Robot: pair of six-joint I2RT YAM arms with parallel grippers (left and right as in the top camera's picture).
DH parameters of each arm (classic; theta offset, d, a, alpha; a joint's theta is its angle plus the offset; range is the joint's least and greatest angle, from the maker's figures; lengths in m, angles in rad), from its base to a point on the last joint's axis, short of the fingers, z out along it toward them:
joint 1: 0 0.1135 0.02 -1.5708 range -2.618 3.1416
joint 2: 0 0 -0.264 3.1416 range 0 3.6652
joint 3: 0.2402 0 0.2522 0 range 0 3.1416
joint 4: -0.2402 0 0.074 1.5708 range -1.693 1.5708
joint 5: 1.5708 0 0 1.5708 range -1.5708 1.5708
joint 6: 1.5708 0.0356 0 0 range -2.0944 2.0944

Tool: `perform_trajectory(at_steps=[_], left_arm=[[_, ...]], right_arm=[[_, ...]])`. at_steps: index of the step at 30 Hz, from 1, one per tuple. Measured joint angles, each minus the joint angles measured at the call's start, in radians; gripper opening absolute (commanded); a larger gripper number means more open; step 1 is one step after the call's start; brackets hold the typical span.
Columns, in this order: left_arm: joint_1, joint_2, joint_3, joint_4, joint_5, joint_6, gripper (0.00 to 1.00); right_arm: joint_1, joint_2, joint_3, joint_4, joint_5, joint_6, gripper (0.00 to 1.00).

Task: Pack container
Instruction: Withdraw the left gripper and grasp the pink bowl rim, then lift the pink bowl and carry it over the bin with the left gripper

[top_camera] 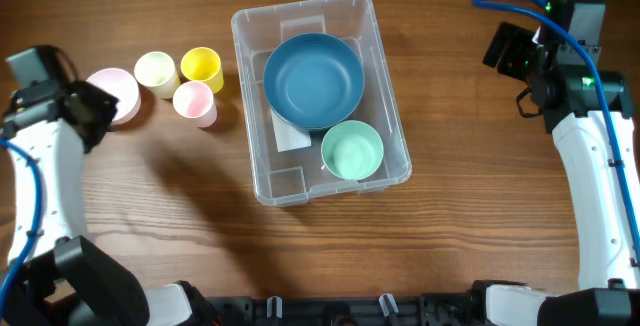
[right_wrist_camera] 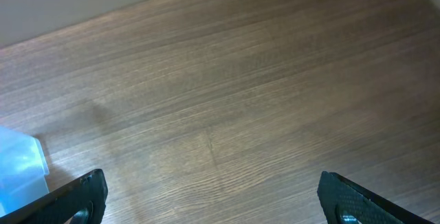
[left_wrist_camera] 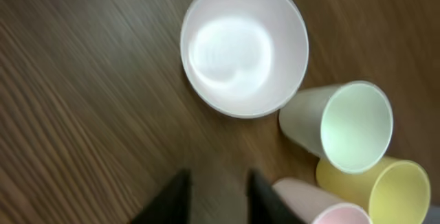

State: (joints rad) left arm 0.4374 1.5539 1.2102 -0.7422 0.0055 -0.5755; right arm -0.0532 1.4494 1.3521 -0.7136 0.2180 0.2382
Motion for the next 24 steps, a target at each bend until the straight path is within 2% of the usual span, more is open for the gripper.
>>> perform_trajectory(at_steps=[7, 15, 19, 24], left_arm=[[0.074, 0.002, 0.0, 0.032, 0.047, -0.02, 0.74], [0.08, 0.088, 0.0, 0.074, 0.073, -0.064, 0.7], [0.08, 0.157, 0.0, 0.115, 0.084, -0.084, 0.63], [0.08, 0.232, 0.0, 0.156, 0.092, -0.098, 0.61]], right_arm=[[0.0, 0.0, 0.0, 0.0, 0.0, 0.0, 1.0], [0.0, 0.0, 0.0, 0.0, 0.0, 0.0, 1.0], [0.0, 0.0, 0.0, 0.0, 0.0, 0.0, 1.0], [0.0, 0.0, 0.0, 0.0, 0.0, 0.0, 1.0]])
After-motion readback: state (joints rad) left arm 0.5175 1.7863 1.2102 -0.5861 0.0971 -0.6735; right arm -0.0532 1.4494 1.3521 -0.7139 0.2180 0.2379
